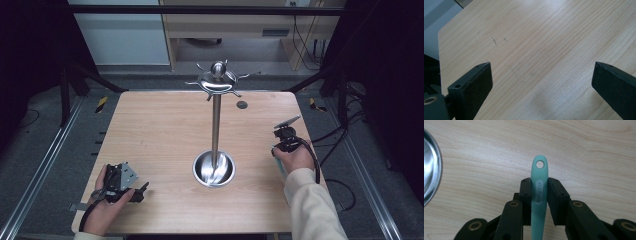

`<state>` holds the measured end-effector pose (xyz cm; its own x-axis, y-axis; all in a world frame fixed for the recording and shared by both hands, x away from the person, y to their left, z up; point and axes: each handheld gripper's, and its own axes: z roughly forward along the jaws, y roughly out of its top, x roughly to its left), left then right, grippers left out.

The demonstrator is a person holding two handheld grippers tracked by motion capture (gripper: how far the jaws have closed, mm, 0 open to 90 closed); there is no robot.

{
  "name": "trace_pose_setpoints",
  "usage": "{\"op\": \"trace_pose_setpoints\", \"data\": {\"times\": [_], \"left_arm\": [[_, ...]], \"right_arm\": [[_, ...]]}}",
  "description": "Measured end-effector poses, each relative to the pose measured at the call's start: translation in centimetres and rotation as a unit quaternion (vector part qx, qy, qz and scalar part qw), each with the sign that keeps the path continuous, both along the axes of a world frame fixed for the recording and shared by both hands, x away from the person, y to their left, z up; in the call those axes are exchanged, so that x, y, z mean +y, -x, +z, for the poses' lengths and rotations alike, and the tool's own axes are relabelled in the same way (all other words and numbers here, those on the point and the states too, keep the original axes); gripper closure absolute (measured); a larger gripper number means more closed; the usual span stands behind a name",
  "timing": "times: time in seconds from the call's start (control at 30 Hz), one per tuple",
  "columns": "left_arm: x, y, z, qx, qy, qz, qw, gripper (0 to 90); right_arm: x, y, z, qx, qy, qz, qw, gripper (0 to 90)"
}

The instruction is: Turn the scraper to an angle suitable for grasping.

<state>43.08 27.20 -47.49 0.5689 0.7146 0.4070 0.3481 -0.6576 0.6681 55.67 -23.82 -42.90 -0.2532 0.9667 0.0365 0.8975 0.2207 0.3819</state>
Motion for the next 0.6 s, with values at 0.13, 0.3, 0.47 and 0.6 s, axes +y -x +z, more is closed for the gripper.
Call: {"op": "trace_pose_setpoints", "data": {"times": [0.13,0.3,0.47,0.6], "left_arm": [[0.0,0.0,0.0,0.001,-0.001,0.000,1.0000,3.0],[0.0,0.0,0.0,0.001,-0.001,-0.001,1.0000,3.0],[0.0,0.0,0.0,0.002,-0.001,-0.001,1.0000,3.0],[-0.1,0.0,0.0,0.002,-0.002,-0.003,1.0000,3.0]], "right_arm": [[-0.2,0.2,1.1,-0.010,-0.001,0.002,1.0000,74.4],[-0.4,0.4,2.3,-0.021,-0.005,0.006,0.9997,74.4],[-0.4,0.7,3.7,-0.037,-0.010,0.008,0.9992,74.4],[-0.4,1.0,4.7,-0.051,-0.014,0.013,0.9985,74.4]]}}
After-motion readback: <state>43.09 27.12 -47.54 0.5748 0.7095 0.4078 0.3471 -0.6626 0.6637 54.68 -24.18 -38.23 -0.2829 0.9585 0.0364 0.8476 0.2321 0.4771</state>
